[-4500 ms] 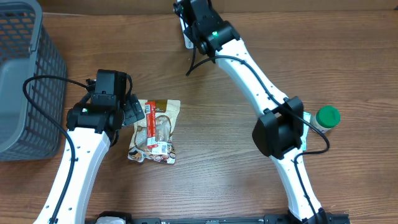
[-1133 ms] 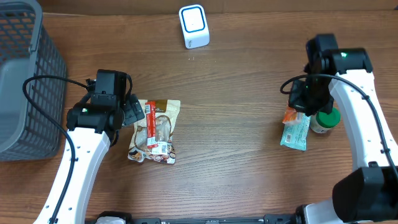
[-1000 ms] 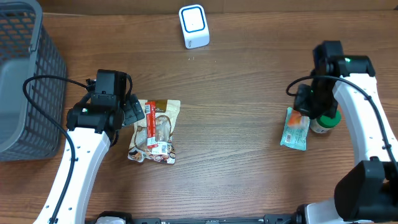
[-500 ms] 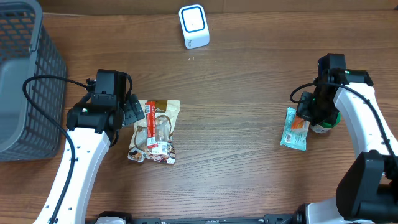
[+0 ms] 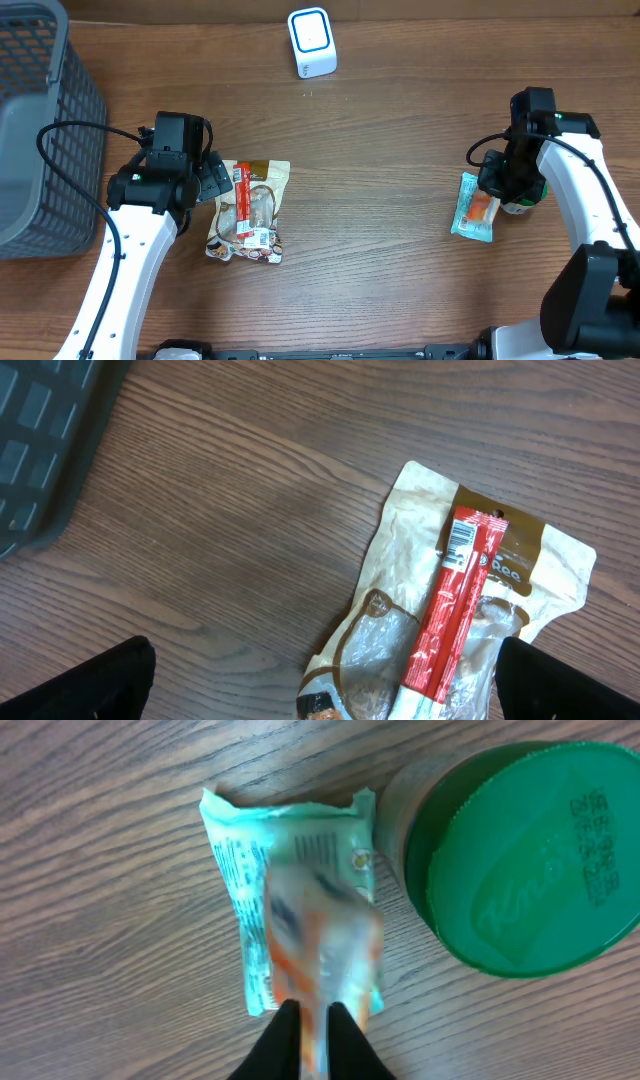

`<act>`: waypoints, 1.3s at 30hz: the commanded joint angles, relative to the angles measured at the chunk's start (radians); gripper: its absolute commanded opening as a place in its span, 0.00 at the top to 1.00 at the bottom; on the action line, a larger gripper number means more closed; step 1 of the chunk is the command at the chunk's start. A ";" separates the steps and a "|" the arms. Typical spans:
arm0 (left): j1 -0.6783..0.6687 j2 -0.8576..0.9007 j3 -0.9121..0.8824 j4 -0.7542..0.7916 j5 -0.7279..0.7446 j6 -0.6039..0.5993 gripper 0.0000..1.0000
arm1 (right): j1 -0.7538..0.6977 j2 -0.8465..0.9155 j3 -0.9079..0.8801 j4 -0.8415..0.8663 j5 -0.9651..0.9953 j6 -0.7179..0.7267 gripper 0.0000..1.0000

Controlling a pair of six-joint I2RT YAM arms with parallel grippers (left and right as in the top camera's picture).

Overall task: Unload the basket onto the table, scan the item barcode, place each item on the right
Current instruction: 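Open the right gripper and swing it left over the snack bag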

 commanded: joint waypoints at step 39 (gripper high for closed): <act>0.000 -0.004 0.016 0.000 -0.013 0.004 0.00 | 0.642 0.047 -0.005 0.678 -0.458 0.252 0.69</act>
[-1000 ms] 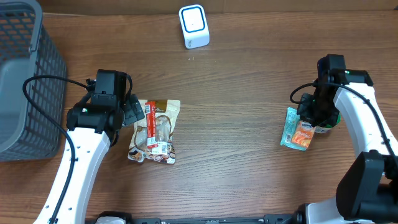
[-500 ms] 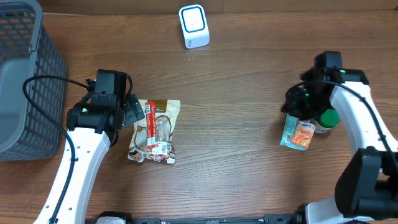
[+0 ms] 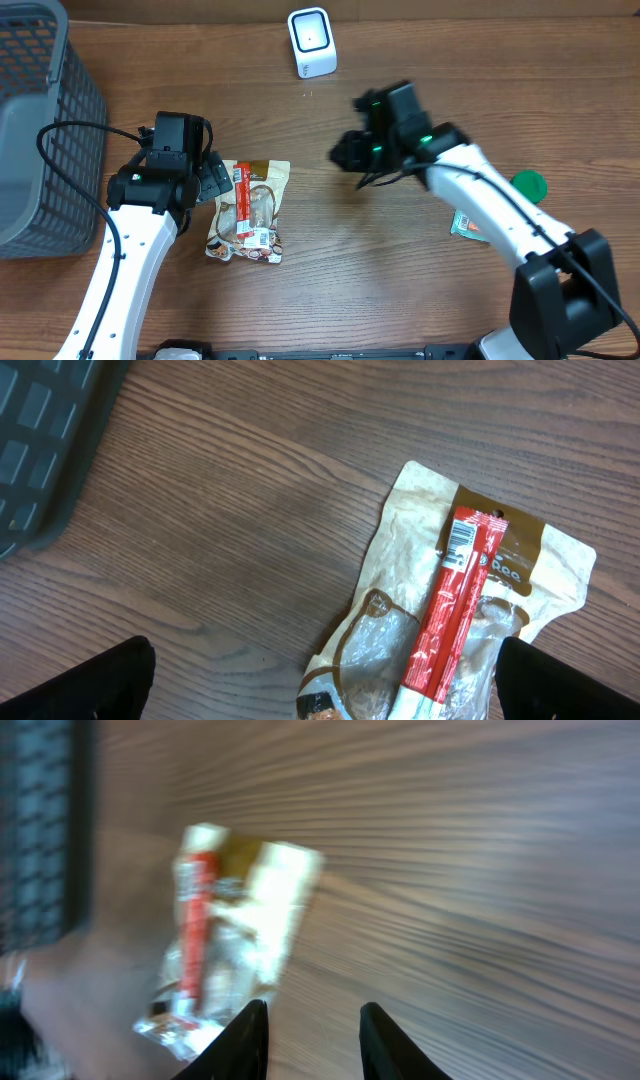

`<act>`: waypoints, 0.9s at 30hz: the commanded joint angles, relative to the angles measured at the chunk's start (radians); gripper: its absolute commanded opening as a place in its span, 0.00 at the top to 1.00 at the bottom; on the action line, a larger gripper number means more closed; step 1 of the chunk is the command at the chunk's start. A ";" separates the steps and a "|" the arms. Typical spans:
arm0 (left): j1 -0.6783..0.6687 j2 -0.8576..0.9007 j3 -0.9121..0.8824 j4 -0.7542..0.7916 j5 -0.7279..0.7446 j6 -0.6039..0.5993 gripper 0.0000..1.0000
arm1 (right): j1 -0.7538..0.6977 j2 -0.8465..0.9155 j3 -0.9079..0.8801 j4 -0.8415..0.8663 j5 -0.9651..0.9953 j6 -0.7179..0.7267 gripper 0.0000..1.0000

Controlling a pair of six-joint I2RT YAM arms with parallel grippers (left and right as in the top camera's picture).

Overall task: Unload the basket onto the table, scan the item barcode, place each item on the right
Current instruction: 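Open the right gripper and swing it left over the snack bag, then lower the right gripper and pinch the red stick snack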

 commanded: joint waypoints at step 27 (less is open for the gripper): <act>0.000 -0.004 0.016 0.000 -0.013 0.004 0.00 | 0.404 0.211 -0.001 0.379 0.154 0.180 0.44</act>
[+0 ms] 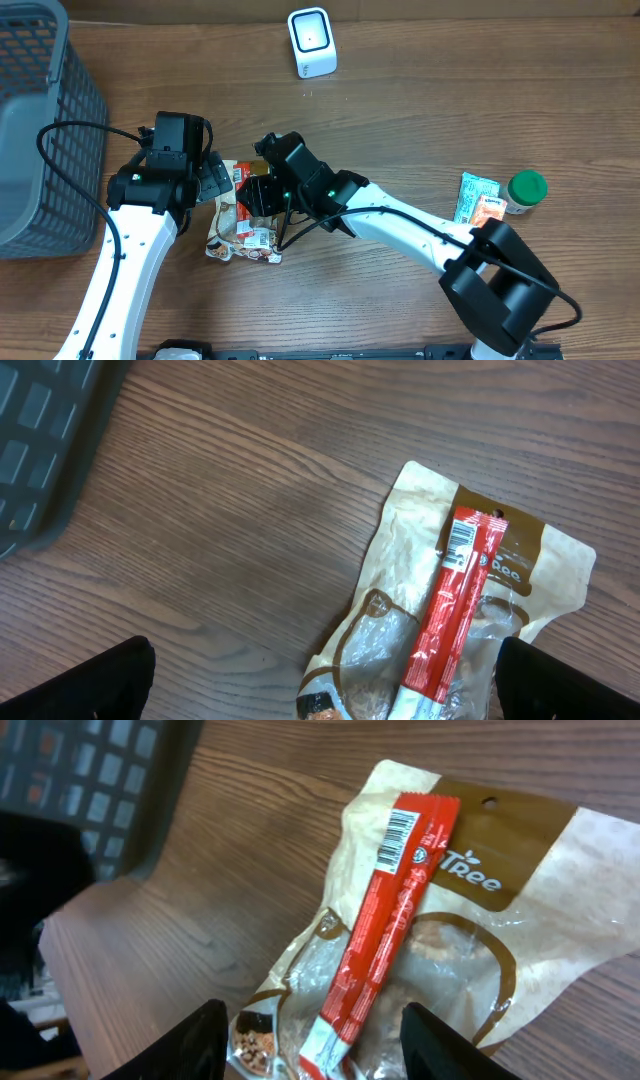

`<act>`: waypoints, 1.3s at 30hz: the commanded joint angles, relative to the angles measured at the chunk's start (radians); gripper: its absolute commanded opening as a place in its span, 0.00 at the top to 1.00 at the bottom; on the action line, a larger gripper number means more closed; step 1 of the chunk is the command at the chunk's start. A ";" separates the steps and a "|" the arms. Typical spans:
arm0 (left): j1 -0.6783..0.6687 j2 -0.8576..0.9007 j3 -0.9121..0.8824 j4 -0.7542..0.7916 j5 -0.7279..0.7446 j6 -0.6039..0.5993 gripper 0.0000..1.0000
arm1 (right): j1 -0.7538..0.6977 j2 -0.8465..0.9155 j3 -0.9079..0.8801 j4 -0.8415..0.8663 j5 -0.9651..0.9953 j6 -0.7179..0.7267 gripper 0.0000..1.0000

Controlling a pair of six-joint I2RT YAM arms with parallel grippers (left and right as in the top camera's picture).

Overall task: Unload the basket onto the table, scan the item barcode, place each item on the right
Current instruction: 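Lower the right gripper and pinch the red stick snack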

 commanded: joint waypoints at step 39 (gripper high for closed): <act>0.000 -0.004 0.016 0.000 -0.013 0.004 0.00 | 0.061 0.195 -0.001 0.062 0.047 0.011 0.75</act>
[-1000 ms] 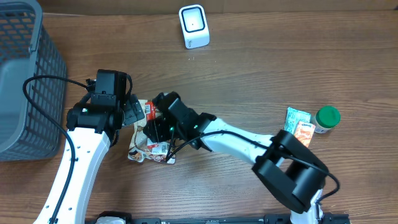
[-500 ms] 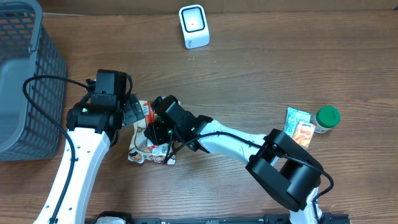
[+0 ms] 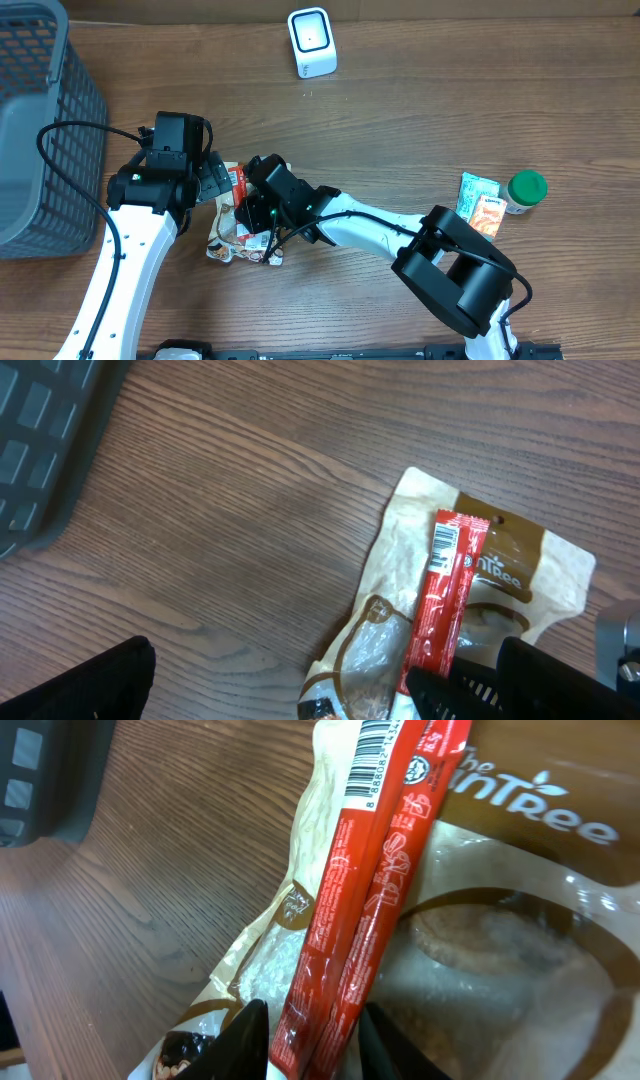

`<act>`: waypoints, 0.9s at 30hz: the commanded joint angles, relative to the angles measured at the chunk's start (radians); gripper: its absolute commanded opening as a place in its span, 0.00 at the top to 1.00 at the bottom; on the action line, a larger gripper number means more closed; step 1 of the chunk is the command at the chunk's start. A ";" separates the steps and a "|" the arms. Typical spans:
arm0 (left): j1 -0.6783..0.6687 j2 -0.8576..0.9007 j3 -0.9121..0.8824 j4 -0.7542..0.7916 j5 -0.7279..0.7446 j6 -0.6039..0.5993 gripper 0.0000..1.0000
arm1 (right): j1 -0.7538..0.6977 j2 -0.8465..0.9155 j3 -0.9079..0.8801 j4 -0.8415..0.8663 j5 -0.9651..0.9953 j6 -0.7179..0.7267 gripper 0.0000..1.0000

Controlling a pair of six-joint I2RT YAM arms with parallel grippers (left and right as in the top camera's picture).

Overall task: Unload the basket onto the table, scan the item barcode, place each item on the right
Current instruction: 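Lower the right gripper and pinch the red stick snack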

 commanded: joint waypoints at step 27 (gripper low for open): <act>0.000 -0.004 0.016 0.000 -0.013 0.004 0.00 | -0.166 -0.133 0.001 0.003 -0.565 -0.121 0.96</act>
